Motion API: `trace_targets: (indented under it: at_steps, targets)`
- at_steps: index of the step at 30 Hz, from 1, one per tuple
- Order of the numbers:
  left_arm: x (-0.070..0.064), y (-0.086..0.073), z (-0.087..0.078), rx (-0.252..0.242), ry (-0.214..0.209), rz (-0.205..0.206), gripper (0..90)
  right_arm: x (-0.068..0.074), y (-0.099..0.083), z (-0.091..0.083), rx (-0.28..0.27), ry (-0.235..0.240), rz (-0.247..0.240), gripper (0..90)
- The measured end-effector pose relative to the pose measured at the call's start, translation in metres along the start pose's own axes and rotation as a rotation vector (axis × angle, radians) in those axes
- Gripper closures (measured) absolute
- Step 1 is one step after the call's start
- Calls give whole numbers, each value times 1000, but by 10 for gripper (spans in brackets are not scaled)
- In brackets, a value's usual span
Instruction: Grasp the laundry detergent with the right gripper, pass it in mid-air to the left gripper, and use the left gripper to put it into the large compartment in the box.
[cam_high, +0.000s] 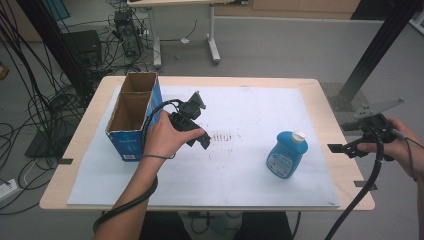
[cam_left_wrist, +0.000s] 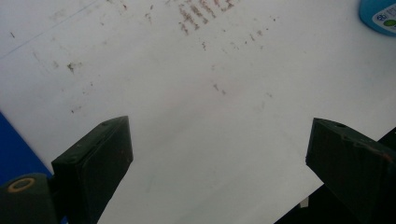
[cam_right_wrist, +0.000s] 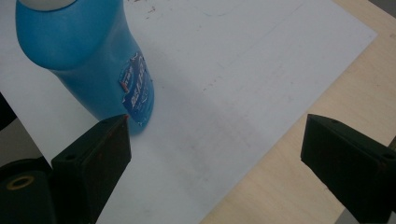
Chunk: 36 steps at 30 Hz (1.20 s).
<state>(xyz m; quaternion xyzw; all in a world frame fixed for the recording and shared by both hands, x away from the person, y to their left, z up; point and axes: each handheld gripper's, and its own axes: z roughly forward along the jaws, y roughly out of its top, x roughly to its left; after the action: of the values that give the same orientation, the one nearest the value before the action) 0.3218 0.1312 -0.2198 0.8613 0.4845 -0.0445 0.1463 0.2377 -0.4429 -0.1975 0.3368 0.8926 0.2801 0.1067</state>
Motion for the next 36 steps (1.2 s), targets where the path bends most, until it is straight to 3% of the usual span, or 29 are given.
trace_targets:
  at_steps: [19, 36]
  targets:
    - [3, -4, 7, 7, -16, -5, 76, 22, -20, 13, 0, 10, -1, 62]
    - [-1, -8, 9, 3, -21, -2, 77, 40, -43, 19, -38, 27, 7, 58]
